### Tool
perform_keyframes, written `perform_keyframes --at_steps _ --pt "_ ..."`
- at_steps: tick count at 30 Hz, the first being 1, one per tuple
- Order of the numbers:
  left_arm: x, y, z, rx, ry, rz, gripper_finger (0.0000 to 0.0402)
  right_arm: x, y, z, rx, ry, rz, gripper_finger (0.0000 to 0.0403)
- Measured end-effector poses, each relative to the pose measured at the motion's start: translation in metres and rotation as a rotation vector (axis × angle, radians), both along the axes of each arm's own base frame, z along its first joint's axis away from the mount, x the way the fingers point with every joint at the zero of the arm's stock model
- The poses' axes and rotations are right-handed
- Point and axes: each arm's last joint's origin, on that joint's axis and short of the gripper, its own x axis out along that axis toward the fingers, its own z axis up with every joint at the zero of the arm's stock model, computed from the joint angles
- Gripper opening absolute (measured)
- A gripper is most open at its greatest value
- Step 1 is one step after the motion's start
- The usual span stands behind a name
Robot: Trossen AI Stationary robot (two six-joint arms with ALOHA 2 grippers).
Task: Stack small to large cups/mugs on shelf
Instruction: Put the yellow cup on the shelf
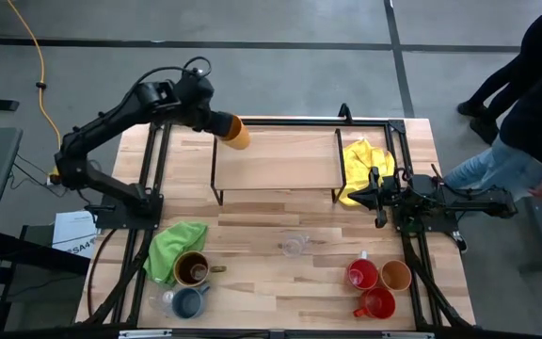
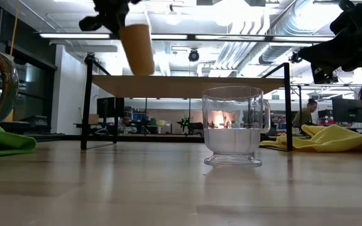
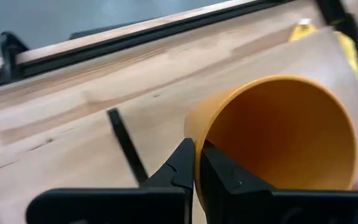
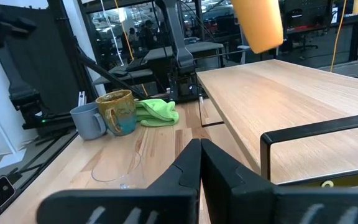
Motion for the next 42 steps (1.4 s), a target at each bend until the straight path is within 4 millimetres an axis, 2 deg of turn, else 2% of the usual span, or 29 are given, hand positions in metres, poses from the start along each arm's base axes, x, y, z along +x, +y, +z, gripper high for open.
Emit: perform_keyframes --at_steps 10,22,36,42 --pt "-0.018 0.023 -0.014 -0.108 0.099 0.092 0.0000 0.000 0.000 0.000 0.000 0.001 0.000 0.0000" --pt "-0.016 0.024 -0.017 -0.152 0.081 0.055 0.0000 0.000 0.000 0.000 0.000 0.000 0.000 0.0000" --pt "-0.011 0.030 -0.019 -0.125 0.087 0.050 0.0001 0.000 0.000 0.000 0.000 0.000 0.000 0.0000" --pt "-0.011 0.030 -0.020 -0.124 0.090 0.045 0.0026 0.000 0.000 0.000 0.000 0.000 0.000 0.0000"
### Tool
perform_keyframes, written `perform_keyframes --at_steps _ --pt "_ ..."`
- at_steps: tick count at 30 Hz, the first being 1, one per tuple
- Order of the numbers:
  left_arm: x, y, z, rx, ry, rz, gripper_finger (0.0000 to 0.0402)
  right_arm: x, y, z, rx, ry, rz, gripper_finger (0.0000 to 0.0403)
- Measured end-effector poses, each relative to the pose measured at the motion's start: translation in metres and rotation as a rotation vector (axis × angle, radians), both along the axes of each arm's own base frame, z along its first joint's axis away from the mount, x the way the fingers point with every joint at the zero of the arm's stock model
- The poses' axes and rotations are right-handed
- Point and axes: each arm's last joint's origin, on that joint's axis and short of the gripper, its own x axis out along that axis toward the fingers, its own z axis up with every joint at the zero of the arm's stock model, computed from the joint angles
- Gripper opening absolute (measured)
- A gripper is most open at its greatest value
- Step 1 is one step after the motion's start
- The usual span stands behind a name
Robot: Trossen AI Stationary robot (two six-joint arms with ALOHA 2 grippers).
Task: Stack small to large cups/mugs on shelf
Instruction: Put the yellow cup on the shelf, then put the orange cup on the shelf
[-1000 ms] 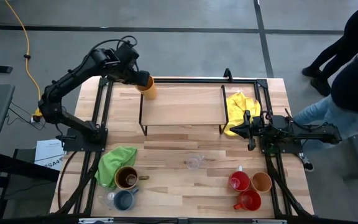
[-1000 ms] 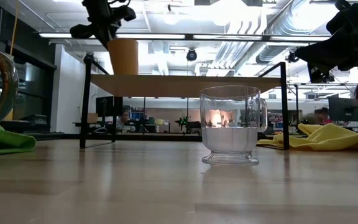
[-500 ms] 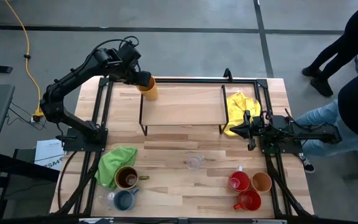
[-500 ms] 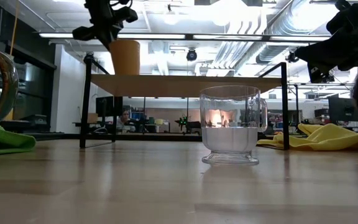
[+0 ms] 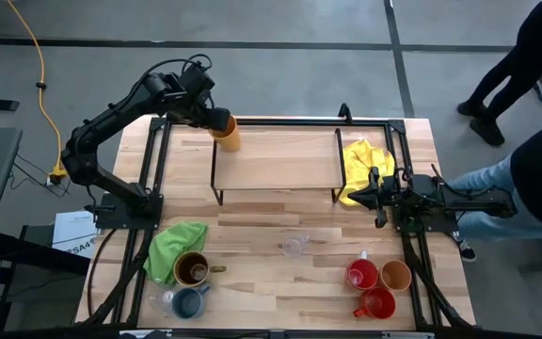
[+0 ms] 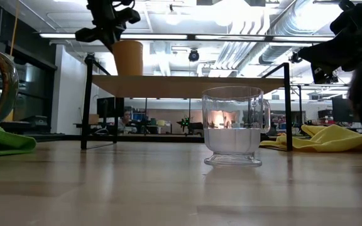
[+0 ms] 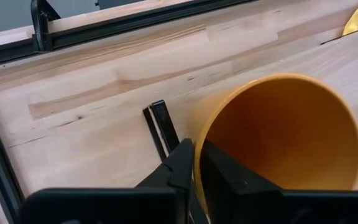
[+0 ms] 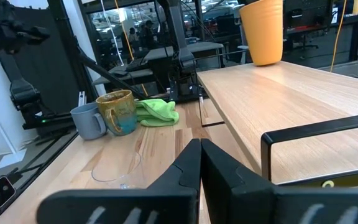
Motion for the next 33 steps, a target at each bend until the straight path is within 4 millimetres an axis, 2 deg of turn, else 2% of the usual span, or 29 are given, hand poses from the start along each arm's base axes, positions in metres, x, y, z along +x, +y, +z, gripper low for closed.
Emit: perform_keyframes --at_steps 10,18,24,33 --pt "0.0000 0.0000 -0.0001 0.002 0.001 -0.004 0.0097 0.0000 0.0000 -0.0001 0.000 0.000 0.000 0.0000" --pt "0.0002 0.0002 -0.0001 0.002 0.000 -0.004 0.0139 0.0000 0.0000 -0.0001 0.000 0.000 0.000 0.0000" --pt "0.0008 -0.0004 -0.0001 -0.017 -0.020 -0.017 0.0156 0.0000 0.0000 0.0000 0.000 0.000 0.000 0.0000" --pt "0.0008 -0.0005 -0.0001 -0.018 -0.021 -0.018 0.0159 0.0000 0.0000 0.0000 0.000 0.000 0.000 0.0000"
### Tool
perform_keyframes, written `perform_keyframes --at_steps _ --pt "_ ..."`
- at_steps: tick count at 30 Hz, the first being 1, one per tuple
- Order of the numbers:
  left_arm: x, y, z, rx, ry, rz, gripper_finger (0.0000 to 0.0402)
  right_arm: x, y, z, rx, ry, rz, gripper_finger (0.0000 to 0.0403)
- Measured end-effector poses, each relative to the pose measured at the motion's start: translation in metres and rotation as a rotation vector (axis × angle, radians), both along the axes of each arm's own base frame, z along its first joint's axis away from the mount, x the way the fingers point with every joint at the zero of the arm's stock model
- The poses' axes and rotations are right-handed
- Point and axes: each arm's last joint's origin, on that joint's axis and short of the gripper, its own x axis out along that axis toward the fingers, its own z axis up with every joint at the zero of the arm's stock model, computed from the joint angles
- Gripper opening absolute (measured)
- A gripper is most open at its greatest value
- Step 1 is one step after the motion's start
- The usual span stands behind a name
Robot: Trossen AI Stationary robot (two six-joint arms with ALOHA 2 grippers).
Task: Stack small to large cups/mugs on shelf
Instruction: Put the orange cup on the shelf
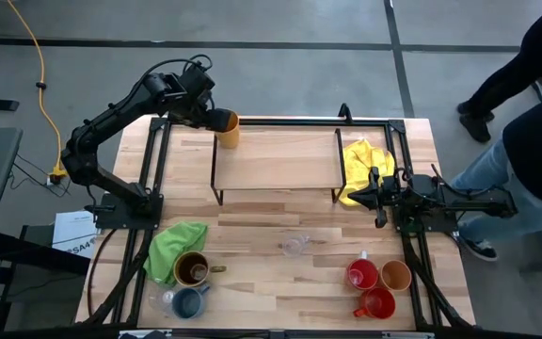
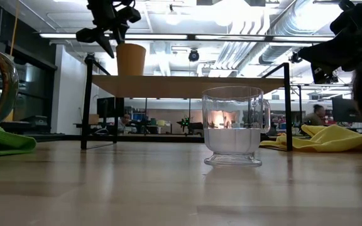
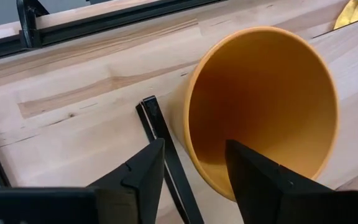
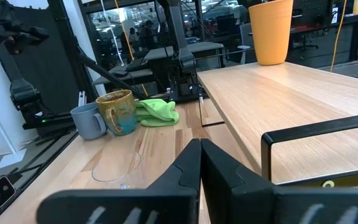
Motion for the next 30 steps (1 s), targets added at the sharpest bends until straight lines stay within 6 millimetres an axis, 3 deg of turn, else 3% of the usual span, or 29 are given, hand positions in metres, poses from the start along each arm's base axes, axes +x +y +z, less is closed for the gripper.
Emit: perform_keyframes --at_steps 20,30 --pt "-0.006 -0.008 0.011 0.021 -0.072 -0.017 0.0163 0.000 0.000 0.000 0.000 0.000 0.000 0.0000" --pt "-0.015 -0.017 0.027 0.092 -0.146 -0.020 0.0163 0.000 0.000 0.000 0.000 0.000 0.000 0.0000"
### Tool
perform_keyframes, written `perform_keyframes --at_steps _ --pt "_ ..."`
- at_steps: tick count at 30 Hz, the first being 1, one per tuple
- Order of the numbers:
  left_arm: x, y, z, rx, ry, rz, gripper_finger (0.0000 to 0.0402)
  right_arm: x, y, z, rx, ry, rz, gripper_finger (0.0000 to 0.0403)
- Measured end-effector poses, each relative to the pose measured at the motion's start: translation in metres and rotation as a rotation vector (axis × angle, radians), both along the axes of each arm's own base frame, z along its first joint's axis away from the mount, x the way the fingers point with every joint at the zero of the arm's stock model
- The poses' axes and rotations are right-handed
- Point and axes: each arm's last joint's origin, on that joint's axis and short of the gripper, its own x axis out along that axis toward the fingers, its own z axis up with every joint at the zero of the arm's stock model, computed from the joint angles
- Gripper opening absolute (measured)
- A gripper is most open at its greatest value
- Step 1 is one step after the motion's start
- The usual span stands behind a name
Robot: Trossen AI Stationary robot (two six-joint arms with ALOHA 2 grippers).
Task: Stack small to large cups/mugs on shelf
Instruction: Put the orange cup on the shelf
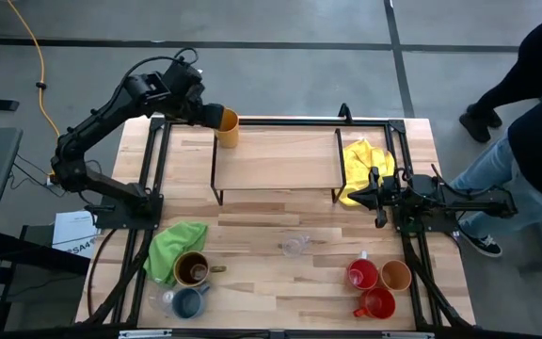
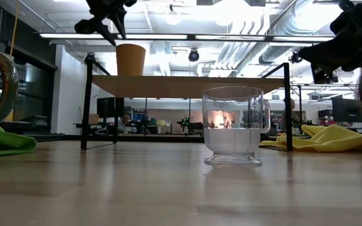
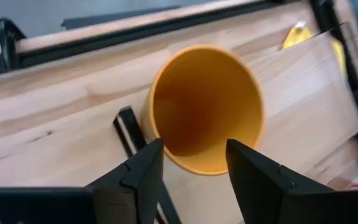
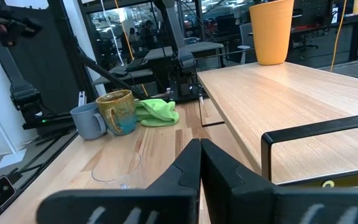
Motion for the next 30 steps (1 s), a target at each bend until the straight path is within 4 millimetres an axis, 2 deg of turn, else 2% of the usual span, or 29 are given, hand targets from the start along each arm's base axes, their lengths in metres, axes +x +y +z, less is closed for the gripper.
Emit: perform_keyframes --at_steps 5,10,14,19,24,30 --pt "-0.006 -0.007 0.016 0.082 -0.107 -0.014 0.0163 0.000 0.000 0.000 0.000 0.000 0.000 0.0000" --pt "-0.013 -0.020 0.042 0.222 -0.286 -0.073 0.0163 0.000 0.000 0.000 0.000 0.000 0.001 0.0000" --pt "-0.013 -0.043 0.066 0.376 -0.431 -0.164 0.0163 0.000 0.000 0.000 0.000 0.000 0.001 0.0000" --pt "-0.004 -0.083 0.090 0.562 -0.570 -0.346 0.0163 0.000 0.000 0.000 0.000 0.000 0.000 0.0000" --pt "0.020 -0.125 0.090 0.665 -0.649 -0.537 0.0163 0.000 0.000 0.000 0.000 0.000 0.000 0.0000" --pt "0.051 -0.169 0.065 0.719 -0.802 -0.717 0.0163 0.000 0.000 0.000 0.000 0.000 0.000 0.0000"
